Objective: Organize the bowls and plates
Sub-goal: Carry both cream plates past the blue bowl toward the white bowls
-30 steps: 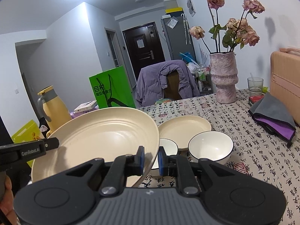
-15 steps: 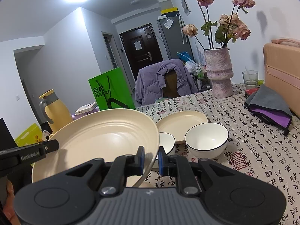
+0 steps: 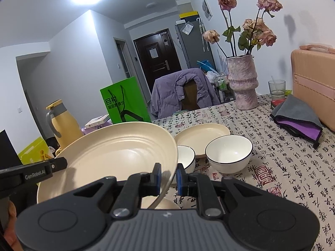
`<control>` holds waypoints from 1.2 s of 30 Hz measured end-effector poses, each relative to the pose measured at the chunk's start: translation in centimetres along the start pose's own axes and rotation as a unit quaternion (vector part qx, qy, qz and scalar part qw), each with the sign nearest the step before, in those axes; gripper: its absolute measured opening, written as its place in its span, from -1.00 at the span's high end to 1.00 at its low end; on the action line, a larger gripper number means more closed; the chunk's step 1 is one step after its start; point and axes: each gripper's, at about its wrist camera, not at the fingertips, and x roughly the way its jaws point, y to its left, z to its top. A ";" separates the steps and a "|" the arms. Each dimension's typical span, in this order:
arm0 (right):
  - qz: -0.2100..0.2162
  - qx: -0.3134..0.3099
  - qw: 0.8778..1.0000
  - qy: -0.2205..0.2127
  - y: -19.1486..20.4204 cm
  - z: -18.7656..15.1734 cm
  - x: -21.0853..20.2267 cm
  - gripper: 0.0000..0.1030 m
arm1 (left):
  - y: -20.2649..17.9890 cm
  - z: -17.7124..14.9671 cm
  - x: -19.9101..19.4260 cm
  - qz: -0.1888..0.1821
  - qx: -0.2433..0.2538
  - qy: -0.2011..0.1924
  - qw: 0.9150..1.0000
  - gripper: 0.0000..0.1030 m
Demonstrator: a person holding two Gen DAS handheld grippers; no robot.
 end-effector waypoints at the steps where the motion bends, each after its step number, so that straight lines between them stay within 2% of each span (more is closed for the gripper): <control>1: 0.000 0.000 1.000 0.000 0.0 -0.1 0.0 0.71 | 0.1 -0.1 0.0 -0.001 0.000 0.000 1.000 0.77; 36: -0.006 -0.013 1.000 0.011 1.3 -2.9 -0.4 0.71 | 2.4 -3.3 0.0 -0.019 -0.024 0.019 0.999 0.77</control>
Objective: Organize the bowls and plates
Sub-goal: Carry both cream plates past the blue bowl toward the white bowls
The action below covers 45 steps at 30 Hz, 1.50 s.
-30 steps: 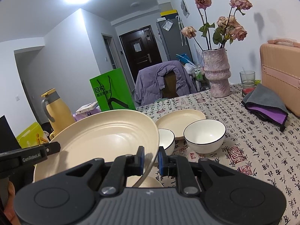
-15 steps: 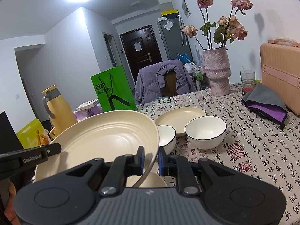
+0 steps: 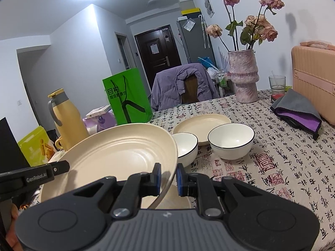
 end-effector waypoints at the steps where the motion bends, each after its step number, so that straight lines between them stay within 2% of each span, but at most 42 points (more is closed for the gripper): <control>1: 0.000 0.000 1.000 0.000 0.0 -0.1 0.0 0.71 | 0.0 -0.1 0.0 -0.001 0.000 0.000 1.000 0.77; 23: 0.001 -0.003 1.000 0.009 0.6 -1.6 0.2 0.71 | 1.1 -1.8 0.2 -0.002 -0.010 0.015 1.000 0.77; 45: 0.002 -0.001 0.999 0.041 0.2 -3.1 2.3 0.72 | 1.9 -3.0 1.2 -0.003 -0.013 0.028 1.000 0.77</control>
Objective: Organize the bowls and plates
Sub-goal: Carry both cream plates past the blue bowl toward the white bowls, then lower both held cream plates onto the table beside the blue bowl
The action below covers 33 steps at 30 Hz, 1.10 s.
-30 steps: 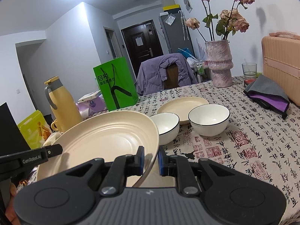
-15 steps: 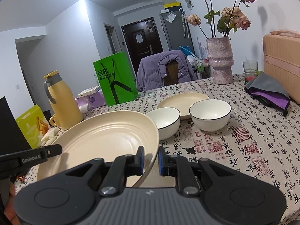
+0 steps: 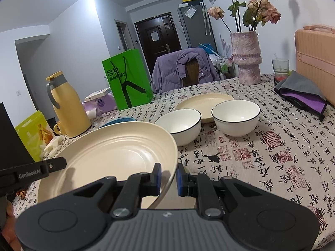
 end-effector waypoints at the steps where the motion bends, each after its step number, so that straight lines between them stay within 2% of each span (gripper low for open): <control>1: 0.000 0.000 1.000 0.002 0.0 -0.1 0.1 0.72 | 0.1 -0.1 0.1 0.000 -0.001 0.001 1.000 0.77; 33: -0.011 -0.008 0.999 0.038 -0.2 -2.4 2.6 0.72 | 0.9 -2.7 2.6 -0.001 -0.008 0.045 0.999 0.77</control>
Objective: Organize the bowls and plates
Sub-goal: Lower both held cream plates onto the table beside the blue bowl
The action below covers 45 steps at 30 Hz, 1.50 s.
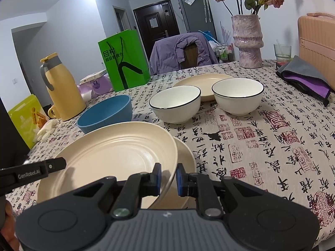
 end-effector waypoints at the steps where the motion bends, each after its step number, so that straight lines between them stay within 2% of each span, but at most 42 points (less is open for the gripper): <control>1: -0.001 0.000 1.000 0.000 0.0 0.0 0.0 0.72 | 0.0 -0.1 0.1 0.000 0.000 0.001 1.000 0.77; 45: -0.013 -0.015 1.000 0.013 0.0 -0.7 1.1 0.72 | -0.1 -0.9 1.2 0.002 0.003 0.020 1.000 0.77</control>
